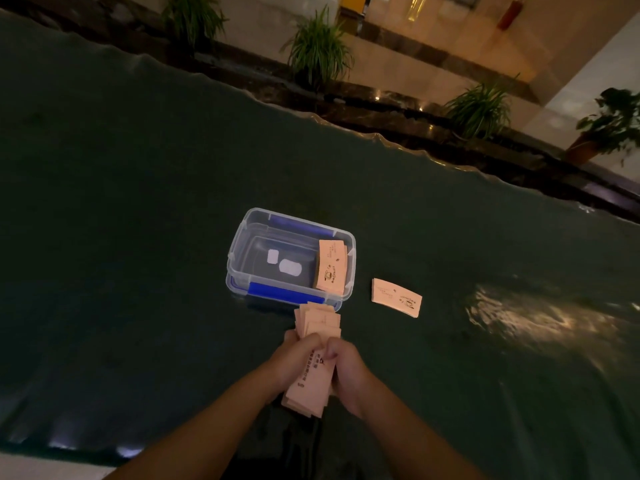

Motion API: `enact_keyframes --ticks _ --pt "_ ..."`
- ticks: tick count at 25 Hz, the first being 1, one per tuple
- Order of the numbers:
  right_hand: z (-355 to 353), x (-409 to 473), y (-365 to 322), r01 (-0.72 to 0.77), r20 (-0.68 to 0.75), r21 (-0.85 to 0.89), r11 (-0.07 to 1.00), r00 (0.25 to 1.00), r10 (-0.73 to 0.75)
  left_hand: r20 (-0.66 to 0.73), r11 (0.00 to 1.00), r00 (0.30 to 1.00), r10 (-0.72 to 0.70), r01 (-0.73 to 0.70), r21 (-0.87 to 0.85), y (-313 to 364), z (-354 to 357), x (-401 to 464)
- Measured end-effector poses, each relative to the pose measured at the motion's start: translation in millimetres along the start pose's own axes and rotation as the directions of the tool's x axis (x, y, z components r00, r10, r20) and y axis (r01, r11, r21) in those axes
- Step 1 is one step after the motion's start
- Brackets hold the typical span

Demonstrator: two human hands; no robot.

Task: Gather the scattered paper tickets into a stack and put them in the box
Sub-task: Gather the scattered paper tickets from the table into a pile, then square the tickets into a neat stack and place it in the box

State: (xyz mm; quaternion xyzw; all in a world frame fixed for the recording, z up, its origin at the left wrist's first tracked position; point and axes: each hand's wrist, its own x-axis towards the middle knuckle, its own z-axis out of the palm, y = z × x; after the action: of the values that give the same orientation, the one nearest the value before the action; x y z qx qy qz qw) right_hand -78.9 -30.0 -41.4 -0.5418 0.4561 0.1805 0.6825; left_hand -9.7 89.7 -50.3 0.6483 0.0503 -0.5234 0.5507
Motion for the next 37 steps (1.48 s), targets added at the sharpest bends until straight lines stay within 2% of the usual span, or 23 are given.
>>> enact_keyframes --ticks 6,9,11,13,17,20,24,26,31,37 --pt "-15.7 -27.0 -26.9 0.203 0.083 -0.165 0.965 0.978 -0.191 0.040 0.993 0.996 0.084 -0.080 -0.092 11.4 5.8 0.2" --pt "-38.5 -39.9 -33.3 0.290 0.038 -0.174 0.941 0.957 -0.288 0.070 0.972 0.996 0.063 -0.046 -0.230 26.1 15.8 -0.9" --pt "-55.8 -44.3 -34.6 0.322 -0.031 -0.089 0.943 0.945 -0.326 0.083 0.935 0.995 0.058 -0.025 -0.353 38.2 29.7 -2.2" --pt "-73.9 -44.6 -33.3 0.349 -0.109 0.070 0.934 0.934 -0.341 0.083 0.886 0.993 0.085 -0.037 -0.462 48.5 48.4 -0.1" --pt "-103.7 -42.3 -20.3 0.341 -0.146 0.449 0.826 0.940 -0.309 0.034 0.809 0.994 0.103 -0.064 -0.584 64.6 92.4 16.4" --pt "-126.7 -35.4 -14.4 0.356 -0.190 0.538 0.764 0.934 -0.302 0.025 0.754 0.992 0.125 -0.079 -0.652 65.4 126.4 33.5" --pt "-165.6 -15.2 -20.9 0.391 -0.284 0.477 0.787 0.916 -0.283 0.093 0.728 0.991 0.092 -0.003 -0.686 62.8 164.8 56.8" --pt "-192.2 0.1 -31.2 0.369 -0.292 0.445 0.816 0.921 -0.257 0.072 0.733 0.997 0.035 0.024 -0.680 67.9 181.0 72.9" --pt "-233.7 46.4 -71.1 0.243 -0.244 0.291 0.925 0.954 -0.174 -0.108 0.806 0.981 -0.160 0.067 -0.588 92.4 192.1 108.7" --pt "-242.4 89.4 -87.1 0.097 -0.183 0.131 0.987 0.980 -0.072 -0.269 0.887 0.885 -0.379 0.265 -0.379 108.9 182.3 129.7"
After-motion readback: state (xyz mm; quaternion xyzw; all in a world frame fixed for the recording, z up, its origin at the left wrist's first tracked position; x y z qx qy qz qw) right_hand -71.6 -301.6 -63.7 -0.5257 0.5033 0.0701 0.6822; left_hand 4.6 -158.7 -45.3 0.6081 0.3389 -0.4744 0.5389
